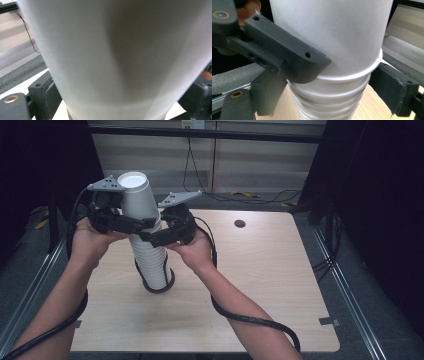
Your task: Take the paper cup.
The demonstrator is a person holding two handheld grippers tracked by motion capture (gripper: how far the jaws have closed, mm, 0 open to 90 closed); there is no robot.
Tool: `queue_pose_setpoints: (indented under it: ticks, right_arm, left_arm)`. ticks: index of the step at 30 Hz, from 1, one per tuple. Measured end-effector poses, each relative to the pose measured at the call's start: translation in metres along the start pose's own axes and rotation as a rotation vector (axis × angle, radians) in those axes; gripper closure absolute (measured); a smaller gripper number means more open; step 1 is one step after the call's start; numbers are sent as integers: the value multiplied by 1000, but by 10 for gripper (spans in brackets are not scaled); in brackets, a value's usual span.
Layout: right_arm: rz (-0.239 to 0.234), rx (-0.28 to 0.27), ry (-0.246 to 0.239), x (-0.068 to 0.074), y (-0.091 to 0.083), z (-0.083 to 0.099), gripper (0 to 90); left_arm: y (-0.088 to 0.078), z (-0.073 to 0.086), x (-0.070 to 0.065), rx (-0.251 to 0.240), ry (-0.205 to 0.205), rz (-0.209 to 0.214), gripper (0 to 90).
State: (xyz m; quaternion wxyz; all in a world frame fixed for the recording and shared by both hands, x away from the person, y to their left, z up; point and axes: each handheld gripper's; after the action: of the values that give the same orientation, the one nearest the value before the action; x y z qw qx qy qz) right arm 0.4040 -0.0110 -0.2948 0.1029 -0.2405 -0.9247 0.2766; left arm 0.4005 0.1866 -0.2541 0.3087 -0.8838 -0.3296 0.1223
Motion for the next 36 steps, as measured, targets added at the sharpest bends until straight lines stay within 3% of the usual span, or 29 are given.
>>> queue_pose_setpoints:
  ticks: [4, 15, 22, 36]
  right_arm:
    - [-1, 3, -3, 0, 0, 0, 154]
    - [-1, 10, -9, 0, -1, 0, 155]
    - [-3, 9, -9, -1, -1, 0, 155]
    - [-3, 5, -4, -1, 0, 1, 155]
  left_arm:
    - [-5, -2, 2, -39, -28, 11, 111]
    - [-12, -12, 2, -38, -20, 16, 137]
    - [-18, -15, 4, -60, -45, 24, 145]
    - [-27, -20, 4, -63, -42, 18, 149]
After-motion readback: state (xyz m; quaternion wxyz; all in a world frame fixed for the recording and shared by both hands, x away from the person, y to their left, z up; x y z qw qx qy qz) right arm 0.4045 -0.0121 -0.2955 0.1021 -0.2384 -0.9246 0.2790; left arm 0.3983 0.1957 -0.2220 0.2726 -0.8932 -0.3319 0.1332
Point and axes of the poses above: each handheld gripper's, and its own axes: y roughly forward along the jaws, z roughly out of its underside, x roughly to its left, and after that the axes turned 9 degrees about x, right-handed
